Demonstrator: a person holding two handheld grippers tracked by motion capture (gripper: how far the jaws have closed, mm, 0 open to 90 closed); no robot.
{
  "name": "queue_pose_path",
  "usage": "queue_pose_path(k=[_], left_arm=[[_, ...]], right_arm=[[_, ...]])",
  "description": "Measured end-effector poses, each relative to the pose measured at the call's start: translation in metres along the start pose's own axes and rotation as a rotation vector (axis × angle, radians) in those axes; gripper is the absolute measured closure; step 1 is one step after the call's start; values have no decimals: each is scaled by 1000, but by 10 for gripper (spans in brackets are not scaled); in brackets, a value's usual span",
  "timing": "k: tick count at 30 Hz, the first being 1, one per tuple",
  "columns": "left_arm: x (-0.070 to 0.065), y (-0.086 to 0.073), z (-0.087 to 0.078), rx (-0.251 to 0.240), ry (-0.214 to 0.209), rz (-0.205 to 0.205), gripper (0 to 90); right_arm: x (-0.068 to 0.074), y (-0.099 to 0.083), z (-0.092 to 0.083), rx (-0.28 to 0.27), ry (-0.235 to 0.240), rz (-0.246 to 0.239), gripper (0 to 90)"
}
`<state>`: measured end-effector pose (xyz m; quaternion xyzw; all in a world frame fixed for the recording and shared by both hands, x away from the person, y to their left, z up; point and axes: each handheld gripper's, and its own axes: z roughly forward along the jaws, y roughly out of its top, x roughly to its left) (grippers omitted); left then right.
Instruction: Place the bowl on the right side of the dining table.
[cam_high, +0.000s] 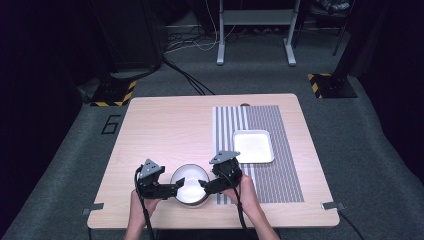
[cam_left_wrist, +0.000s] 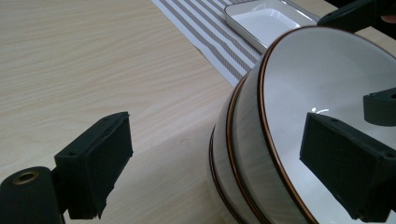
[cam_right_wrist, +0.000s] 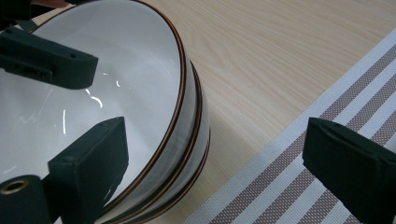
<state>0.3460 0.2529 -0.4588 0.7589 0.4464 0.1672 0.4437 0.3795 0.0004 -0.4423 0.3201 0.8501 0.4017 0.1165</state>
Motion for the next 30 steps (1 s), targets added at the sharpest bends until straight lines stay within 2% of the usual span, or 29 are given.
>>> queue_pose_path(k=[7,9,13,16,21,30], left_arm=[[-5,-6,9,28,-7,16,91],[-5,-6,10,26,-24,15,91],[-5,-8,11,21,-37,6,90],[-7,-8,11,28,-35,21,89],[-10,-12,12,30,-53,26,87],[-13,-14,14,43,-76,44,107]], right_arm=[[2,-3,7,-3,-2,-4,108],[3,-4,10,4,-5,-6,122],[4,-6,11,-3,8,-6,143],[4,-7,10,-9,19,-11,154],[3,-10,15,-2,44,13,175],[5,-13,19,4,64,24,302]])
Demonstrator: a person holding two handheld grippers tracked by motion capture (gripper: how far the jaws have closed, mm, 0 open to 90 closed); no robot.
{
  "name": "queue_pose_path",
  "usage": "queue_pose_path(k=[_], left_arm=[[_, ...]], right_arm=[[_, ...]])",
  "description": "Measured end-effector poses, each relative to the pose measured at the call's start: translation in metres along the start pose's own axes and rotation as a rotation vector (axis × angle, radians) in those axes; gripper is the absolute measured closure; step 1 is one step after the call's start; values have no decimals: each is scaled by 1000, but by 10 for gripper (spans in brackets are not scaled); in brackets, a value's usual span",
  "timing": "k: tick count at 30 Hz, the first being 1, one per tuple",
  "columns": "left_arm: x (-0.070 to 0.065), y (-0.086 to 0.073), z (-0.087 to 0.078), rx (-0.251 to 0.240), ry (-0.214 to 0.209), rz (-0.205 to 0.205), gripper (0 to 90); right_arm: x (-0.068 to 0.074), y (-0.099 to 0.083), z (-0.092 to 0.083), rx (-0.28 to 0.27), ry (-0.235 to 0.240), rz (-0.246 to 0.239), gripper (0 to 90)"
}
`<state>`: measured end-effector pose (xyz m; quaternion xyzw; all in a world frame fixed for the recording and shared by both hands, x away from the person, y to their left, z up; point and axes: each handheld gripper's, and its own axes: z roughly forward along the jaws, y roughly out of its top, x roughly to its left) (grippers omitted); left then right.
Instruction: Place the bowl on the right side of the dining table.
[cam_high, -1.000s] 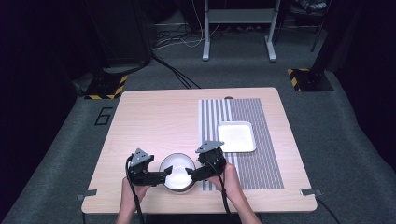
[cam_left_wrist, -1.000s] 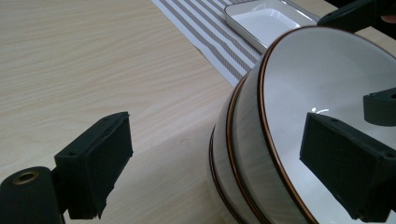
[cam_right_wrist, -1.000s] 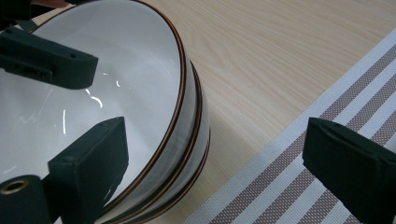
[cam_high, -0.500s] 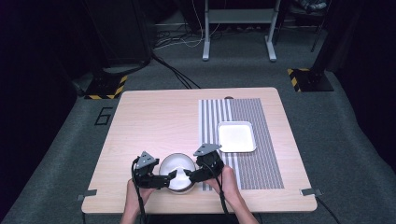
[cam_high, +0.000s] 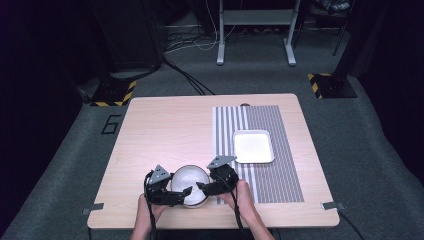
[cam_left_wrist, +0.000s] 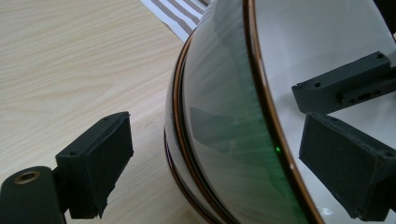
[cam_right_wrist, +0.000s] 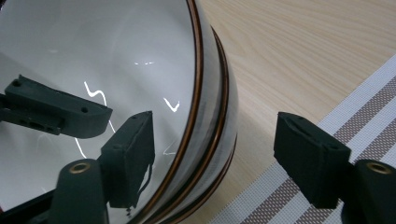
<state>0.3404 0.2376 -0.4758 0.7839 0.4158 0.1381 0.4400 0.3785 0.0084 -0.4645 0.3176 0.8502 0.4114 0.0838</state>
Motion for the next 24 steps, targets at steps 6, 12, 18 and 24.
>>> queue_pose_path(k=[6,12,18,24], left_arm=[[-4,-2,0,-5,-13,21,177],[-5,-3,0,-4,-9,30,230],[-6,-3,-1,-3,9,38,258],[-9,-2,-1,10,36,49,288]], right_arm=[[5,0,2,4,7,-19,373],[6,-1,2,0,24,-21,429],[7,-2,3,-9,22,-17,442],[10,1,0,-1,-17,-33,505]])
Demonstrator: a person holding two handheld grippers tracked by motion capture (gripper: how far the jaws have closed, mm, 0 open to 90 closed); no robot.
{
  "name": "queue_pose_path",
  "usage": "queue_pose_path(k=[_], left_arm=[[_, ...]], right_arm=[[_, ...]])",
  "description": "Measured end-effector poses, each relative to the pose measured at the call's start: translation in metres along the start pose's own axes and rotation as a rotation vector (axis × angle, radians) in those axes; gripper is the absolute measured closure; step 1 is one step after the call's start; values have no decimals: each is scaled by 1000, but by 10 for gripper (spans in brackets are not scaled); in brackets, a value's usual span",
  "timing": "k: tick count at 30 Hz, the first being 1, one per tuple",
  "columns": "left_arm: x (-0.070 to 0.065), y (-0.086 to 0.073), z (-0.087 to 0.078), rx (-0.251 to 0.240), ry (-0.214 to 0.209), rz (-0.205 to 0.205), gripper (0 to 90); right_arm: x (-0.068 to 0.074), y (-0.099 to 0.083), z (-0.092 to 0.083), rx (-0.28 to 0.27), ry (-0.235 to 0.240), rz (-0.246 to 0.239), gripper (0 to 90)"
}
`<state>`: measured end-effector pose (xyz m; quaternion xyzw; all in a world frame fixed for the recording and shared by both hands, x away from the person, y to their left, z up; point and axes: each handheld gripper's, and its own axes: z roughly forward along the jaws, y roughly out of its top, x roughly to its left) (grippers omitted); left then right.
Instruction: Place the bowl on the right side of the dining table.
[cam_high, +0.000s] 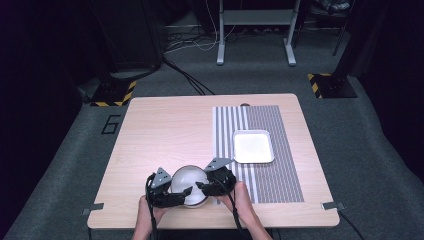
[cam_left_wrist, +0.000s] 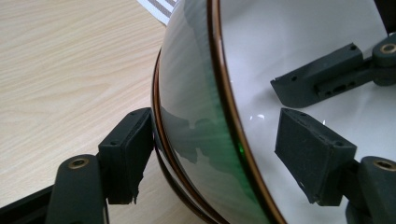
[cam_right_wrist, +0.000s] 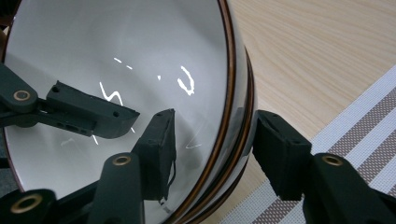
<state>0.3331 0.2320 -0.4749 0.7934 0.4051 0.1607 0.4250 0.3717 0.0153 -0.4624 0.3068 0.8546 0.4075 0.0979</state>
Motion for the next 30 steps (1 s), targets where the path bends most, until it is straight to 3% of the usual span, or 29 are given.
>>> queue_pose_path(k=[9,14,19,22,30], left_arm=[[4,2,-3,-16,19,-2,400],[2,6,-6,-24,64,4,489],[2,8,-7,-52,87,-15,569],[0,10,-7,-39,124,7,620],[0,16,-9,-41,153,23,709]], right_arm=[[2,6,2,11,-29,-15,519],[4,9,2,20,-56,-19,552],[6,10,2,15,-76,-17,585],[8,14,-1,-1,-106,-37,640],[11,16,-4,-38,-145,-65,711]])
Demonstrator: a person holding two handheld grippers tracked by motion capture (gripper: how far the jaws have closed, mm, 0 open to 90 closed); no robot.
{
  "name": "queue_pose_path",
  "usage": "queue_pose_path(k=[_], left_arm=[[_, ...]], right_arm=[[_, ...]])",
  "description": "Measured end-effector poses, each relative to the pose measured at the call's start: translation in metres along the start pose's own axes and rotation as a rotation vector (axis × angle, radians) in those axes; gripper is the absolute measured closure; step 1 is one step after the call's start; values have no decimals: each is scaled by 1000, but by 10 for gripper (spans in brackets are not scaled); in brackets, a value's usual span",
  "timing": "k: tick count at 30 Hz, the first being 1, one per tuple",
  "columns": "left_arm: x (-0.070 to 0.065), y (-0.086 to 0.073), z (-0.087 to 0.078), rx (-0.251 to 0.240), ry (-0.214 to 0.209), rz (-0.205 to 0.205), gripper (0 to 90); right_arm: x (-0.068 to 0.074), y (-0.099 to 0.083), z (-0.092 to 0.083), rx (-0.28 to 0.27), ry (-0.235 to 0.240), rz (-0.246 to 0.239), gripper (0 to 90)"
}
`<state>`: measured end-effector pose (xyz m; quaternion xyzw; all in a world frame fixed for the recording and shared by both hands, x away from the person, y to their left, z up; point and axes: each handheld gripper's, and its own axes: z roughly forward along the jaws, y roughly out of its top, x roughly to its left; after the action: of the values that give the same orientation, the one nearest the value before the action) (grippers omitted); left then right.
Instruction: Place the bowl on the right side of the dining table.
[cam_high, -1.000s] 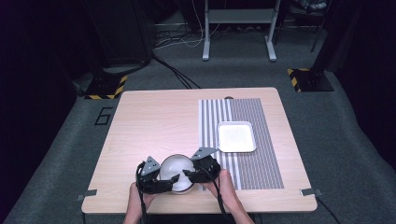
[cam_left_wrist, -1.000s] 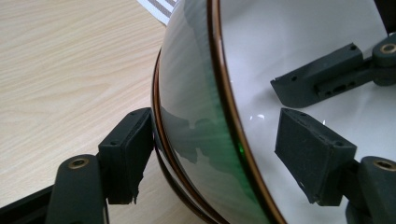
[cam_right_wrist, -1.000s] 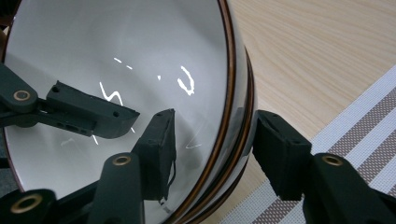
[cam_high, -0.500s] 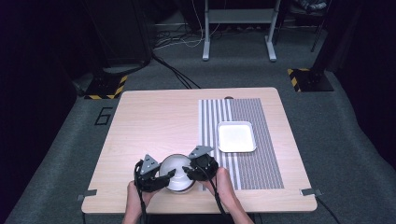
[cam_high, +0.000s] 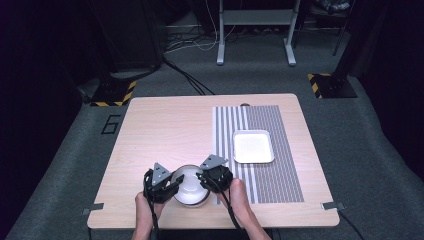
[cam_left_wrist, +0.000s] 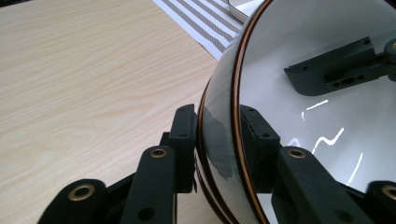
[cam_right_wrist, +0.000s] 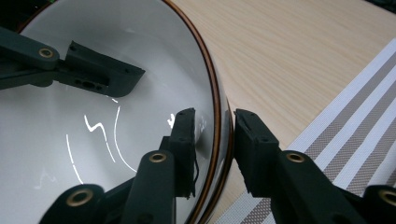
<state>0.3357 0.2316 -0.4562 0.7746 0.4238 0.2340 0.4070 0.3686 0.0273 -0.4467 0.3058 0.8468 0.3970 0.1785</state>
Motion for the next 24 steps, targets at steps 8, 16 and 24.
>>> queue_pose_path(k=[8,16,24], left_arm=[[1,3,-4,-6,9,31,772],[-1,3,-5,-9,18,48,777],[-2,3,-6,-26,22,39,773]], right_arm=[[6,2,-5,-55,-57,-48,793],[10,0,-6,-92,-91,-74,815],[13,-1,-8,-115,-113,-96,824]])
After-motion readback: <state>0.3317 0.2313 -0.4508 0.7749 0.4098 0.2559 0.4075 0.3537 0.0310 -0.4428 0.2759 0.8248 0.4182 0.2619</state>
